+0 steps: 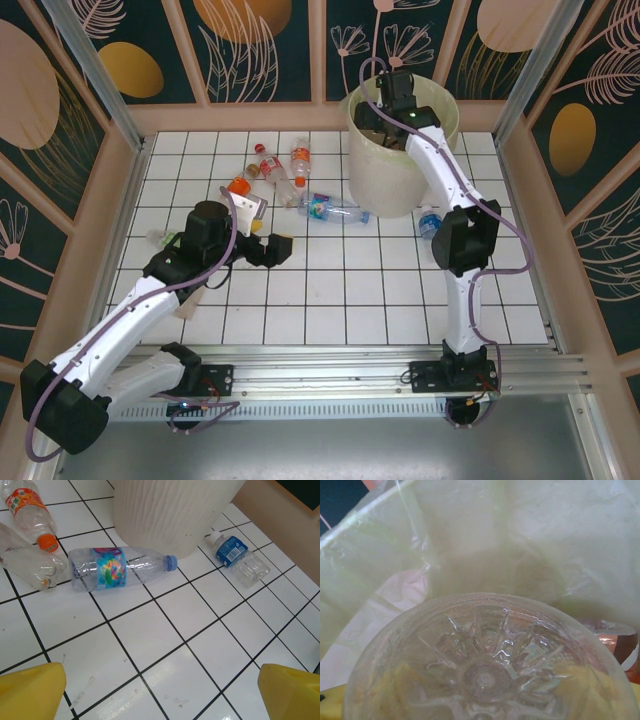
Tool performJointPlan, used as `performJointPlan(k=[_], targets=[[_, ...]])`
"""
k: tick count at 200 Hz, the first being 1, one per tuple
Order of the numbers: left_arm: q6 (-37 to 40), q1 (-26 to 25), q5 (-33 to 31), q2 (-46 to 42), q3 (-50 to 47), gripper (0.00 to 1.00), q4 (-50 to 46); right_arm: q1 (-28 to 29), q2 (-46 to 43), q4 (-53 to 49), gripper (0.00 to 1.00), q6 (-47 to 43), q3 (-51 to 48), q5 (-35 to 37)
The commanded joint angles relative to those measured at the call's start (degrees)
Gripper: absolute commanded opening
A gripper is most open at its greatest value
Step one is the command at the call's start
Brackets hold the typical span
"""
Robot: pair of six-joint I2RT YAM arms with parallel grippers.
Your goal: Put the plastic bottles in the bin
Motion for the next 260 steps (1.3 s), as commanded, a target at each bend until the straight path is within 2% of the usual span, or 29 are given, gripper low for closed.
performJointPlan(k=[1, 67, 121, 187, 223, 260], targets=[[0.2, -0.3, 0.0, 0.3, -0.4, 0.99, 1.2, -0.6, 0.7, -3.1, 0.72, 0.3, 3.3, -2.5], [0.2, -0.3, 0.2, 0.0, -0.3, 0.99, 1.2, -1.5, -1.0, -5.6, 0.76, 2.2, 8.2, -6.2], [-0.7, -0.3, 0.6, 0.2, -0.1, 0.99, 2.2, -2.3, -5.7, -5.4, 0.78, 2.7, 6.9, -7.9], [-3.1, -0.3, -0.5, 3.2, 0.5, 0.99, 6.3, -2.2, -21.6, 4.6, 0.78, 1.6, -11.3, -12.4], [1.7, -0.3, 0.5, 8.2, 2.3, 0.99, 8.0, -1.8, -31.5, 8.4, 0.78, 1.6, -22.4, -14.6], [6.9, -0.3, 5.4, 14.9, 5.9, 0.99, 7.4, -0.8, -41.9, 10.6, 0.78, 2.4, -34.2, -17.7]])
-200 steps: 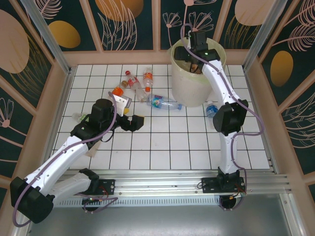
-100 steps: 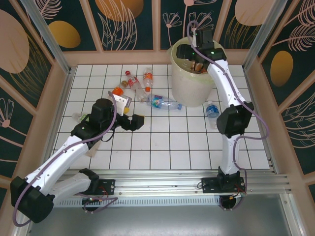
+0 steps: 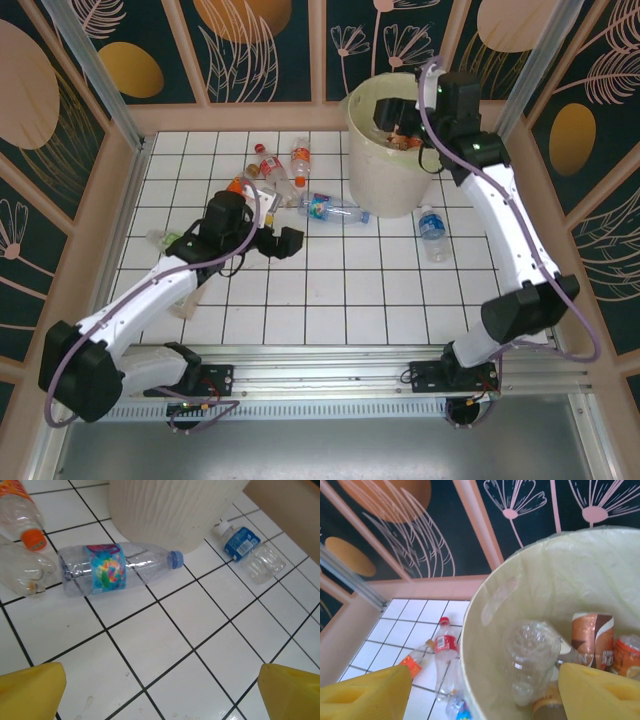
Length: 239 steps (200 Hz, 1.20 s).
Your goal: Put the plastic bottles in the bin
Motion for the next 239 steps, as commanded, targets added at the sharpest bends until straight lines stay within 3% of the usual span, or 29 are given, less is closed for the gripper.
performJointPlan(k=[1, 33, 68, 108, 174, 239], targets=[[4.7, -0.3, 3.8, 3.1, 3.6, 0.98, 1.4, 1.1, -6.0, 3.5, 0.78, 0.8, -6.7, -3.6], [9.3, -0.3, 2.5, 6.6, 5.9, 0.99, 1.2, 3.7, -15.4, 7.4, 0.78, 3.7, -18.4, -6.2], [21.2, -0.5, 3.7, 11.2, 10.7, 0.99, -1.7, 7.5, -24.0, 10.1, 0.78, 7.3, -29.4, -4.5], [27.9, -0.5, 1.9, 18.6, 19.8, 0.97, -6.1, 9.8, -31.7, 11.8, 0.78, 10.5, -39.8, -3.3], [36.8, -1.1, -2.5, 32.1, 30.8, 0.96, -11.6, 9.8, -38.3, 9.5, 0.78, 10.8, -43.9, -1.0], [39.8, -2.1, -4.3, 44.3, 39.5, 0.95, -14.0, 9.7, -40.2, 7.8, 0.78, 10.4, -44.2, -0.4]])
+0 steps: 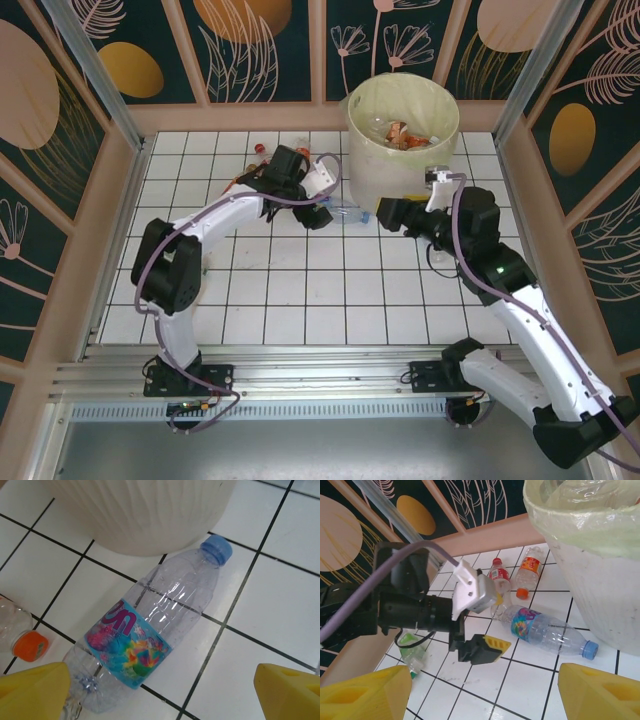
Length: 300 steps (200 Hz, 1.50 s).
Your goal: Put the plastic bottles in the bin
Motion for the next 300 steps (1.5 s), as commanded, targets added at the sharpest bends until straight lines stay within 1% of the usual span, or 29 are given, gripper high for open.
performJointPlan(k=[1, 33, 70, 93, 102, 138, 194, 209, 223, 245, 263, 300], targets=[[3.0, -0.7, -2.0, 3.8, 3.0, 0.94, -2.4, 0.3, -1.2, -0.7, 0.78, 0.2, -0.8, 1.3], [3.6, -1.5, -3.8, 8.4, 5.3, 0.95, -2.1, 0.3, -1.8, -1.3, 0.78, -0.1, -0.8, 0.5], [5.1, -2.3, -7.7, 13.3, 9.0, 0.94, -2.1, 0.3, -2.2, -1.8, 0.79, -0.1, -0.9, -1.1], [5.9, -2.6, -9.6, 16.1, 11.4, 0.94, -3.2, 0.3, -2.7, -1.6, 0.84, 0.1, -1.2, -2.5], [5.9, -2.7, -9.5, 16.8, 12.1, 0.94, -3.7, 0.3, -2.9, -1.5, 0.86, 0.2, -1.4, -3.1], [6.0, -2.9, -8.7, 19.2, 14.5, 0.93, -5.9, 0.3, -3.2, -1.6, 0.99, 0.3, -1.4, -4.8], [4.2, -3.3, -6.9, 20.7, 16.1, 0.87, -10.2, 0.3, -3.2, -1.7, 0.99, 0.3, -1.7, -4.8], [3.8, -3.3, -6.3, 20.9, 16.2, 0.87, -12.2, 0.3, -3.3, -1.7, 0.99, 0.3, -1.8, -4.8], [3.0, -3.6, -5.2, 21.0, 16.5, 0.87, -14.6, 0.3, -3.4, -1.7, 0.99, 0.3, -1.7, -4.7], [0.5, -4.0, -4.3, 20.3, 16.4, 0.91, -17.1, 0.3, -3.4, -1.3, 0.99, 0.4, -1.8, -4.8], [-3.2, -4.3, -3.8, 19.7, 15.3, 0.93, -17.0, 0.3, -3.3, -1.0, 0.99, 0.7, -2.0, -4.9], [-11.1, -4.9, -2.1, 16.9, 11.9, 0.92, -15.5, 0.3, -3.5, -1.3, 0.99, 0.6, -1.9, -4.9]])
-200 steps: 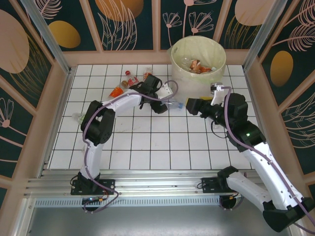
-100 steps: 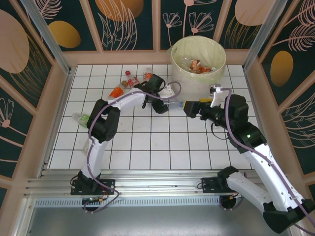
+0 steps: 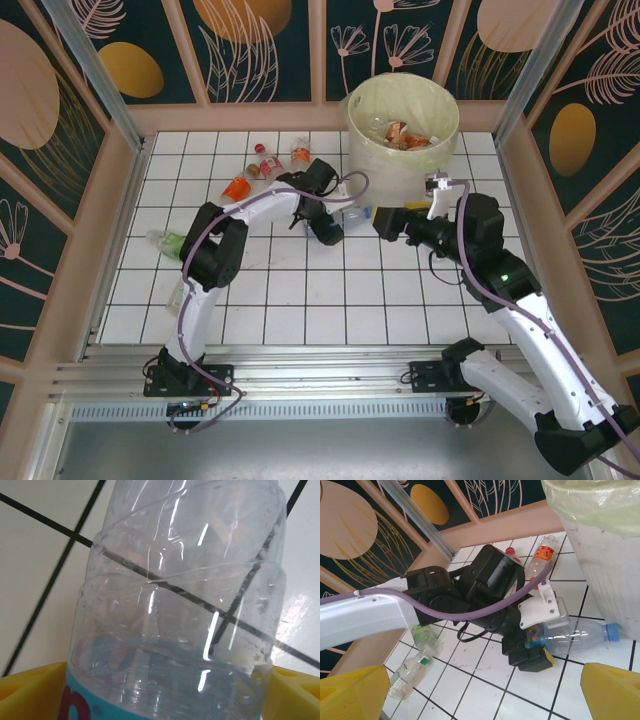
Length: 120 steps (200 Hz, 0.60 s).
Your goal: Put the plastic bottles in the bin
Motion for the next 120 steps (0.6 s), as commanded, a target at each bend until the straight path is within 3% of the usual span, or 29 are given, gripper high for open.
performJointPlan(k=[1, 74, 95, 120], targets=[[-7.1, -0.7, 2.2, -2.1, -3.1, 0.92, -1.1, 0.3, -0.9, 0.2, 0.99, 0.4, -0.5, -0.8], [-16.1, -1.3, 1.8, -6.9, -13.1, 0.76, 8.0, 0.3, -1.4, 0.1, 0.99, 0.5, -0.9, -0.6], [-17.2, -1.5, 1.6, -8.7, -16.0, 0.65, 10.7, 0.3, -1.3, 0.4, 0.99, 0.7, -1.3, -0.5], [-18.0, -1.5, 1.6, -10.2, -18.6, 0.60, 13.1, 0.3, -0.9, 0.8, 0.99, 0.9, -1.5, -0.5]])
